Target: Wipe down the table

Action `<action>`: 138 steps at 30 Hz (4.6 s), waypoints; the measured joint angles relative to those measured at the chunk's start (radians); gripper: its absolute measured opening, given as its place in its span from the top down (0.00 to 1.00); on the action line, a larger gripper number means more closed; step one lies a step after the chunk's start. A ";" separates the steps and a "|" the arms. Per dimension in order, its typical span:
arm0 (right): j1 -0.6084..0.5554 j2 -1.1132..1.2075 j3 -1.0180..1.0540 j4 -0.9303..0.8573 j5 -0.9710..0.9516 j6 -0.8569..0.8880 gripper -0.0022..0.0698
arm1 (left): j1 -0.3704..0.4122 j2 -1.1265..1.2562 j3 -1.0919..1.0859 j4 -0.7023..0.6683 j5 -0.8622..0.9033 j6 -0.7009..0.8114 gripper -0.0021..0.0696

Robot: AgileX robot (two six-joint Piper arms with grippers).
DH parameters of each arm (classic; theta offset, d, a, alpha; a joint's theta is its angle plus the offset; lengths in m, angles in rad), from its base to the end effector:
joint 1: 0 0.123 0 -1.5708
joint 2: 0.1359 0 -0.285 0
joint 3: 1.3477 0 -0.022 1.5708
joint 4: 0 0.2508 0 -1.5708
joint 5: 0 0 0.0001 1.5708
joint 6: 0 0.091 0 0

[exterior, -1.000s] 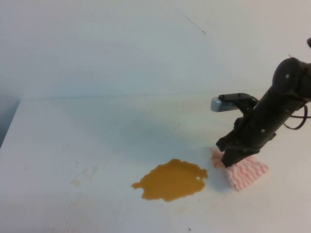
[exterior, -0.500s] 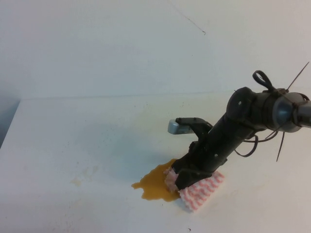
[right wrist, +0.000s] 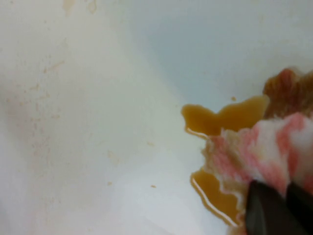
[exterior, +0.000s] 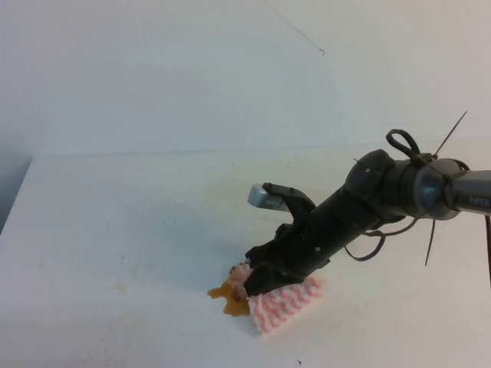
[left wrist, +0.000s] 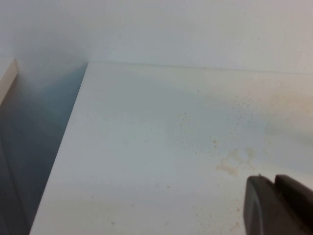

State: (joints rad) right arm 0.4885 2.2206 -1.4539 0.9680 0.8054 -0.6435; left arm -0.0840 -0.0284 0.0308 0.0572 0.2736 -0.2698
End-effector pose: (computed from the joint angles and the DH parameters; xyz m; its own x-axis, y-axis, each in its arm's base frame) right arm 0.3597 0.2524 0.1154 -0.8995 -0.3462 -0.2664 -0.4359 0.6698 0.6012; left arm 0.0540 -0.0031 0.1796 -0.1970 -0.1972 -0.9604 0.0274 0.9781 -0.2065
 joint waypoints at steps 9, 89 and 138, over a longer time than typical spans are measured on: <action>0.037 0.000 0.000 0.030 -0.019 -0.022 0.95 | 0.000 0.000 0.000 0.000 0.000 0.000 0.97; -0.134 -0.044 -0.111 -0.618 -0.047 0.297 0.95 | 0.000 0.000 0.000 0.000 0.000 0.000 0.97; -0.394 -0.971 0.465 -0.489 -0.127 0.050 0.96 | -0.021 0.000 0.000 0.000 0.000 0.000 0.97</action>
State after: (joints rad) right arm 0.0949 1.2496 -0.9884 0.4795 0.6784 -0.5934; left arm -0.1047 -0.0284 0.0308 0.0572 0.2736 -0.2698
